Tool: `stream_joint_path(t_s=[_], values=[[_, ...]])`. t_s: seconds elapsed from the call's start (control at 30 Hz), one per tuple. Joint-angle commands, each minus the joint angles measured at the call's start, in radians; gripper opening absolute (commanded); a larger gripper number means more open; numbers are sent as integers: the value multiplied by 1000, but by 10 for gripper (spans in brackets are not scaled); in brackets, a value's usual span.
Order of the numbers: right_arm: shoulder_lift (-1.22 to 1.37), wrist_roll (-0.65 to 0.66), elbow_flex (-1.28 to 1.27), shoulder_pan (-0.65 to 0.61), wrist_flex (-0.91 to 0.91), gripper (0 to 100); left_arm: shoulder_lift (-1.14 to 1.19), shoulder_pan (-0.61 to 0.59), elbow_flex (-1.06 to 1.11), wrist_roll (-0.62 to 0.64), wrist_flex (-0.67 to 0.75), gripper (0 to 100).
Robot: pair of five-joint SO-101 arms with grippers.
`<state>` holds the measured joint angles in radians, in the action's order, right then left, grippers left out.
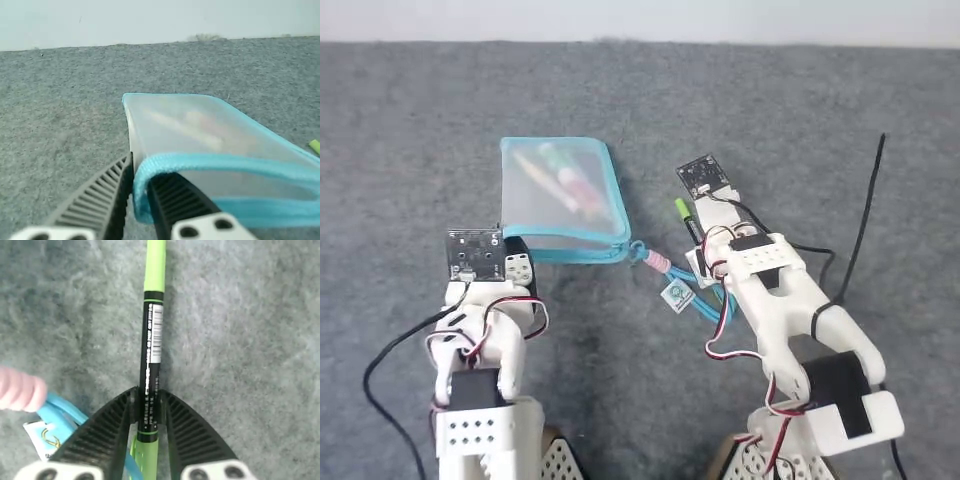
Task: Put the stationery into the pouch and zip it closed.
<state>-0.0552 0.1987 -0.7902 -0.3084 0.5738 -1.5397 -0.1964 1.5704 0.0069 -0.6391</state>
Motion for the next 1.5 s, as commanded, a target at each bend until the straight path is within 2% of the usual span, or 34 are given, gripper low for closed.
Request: stream_joint_path(t_s=[0.0, 1.0, 1.47], values=[[-65, -17, 8, 7, -12, 7, -28, 5, -47, 11, 29, 11], [-67, -14, 8, 4, -5, 9, -28, 6, -38, 9, 31, 11], [-65, -18, 41, 12, 56, 11, -28, 6, -38, 8, 31, 11]])
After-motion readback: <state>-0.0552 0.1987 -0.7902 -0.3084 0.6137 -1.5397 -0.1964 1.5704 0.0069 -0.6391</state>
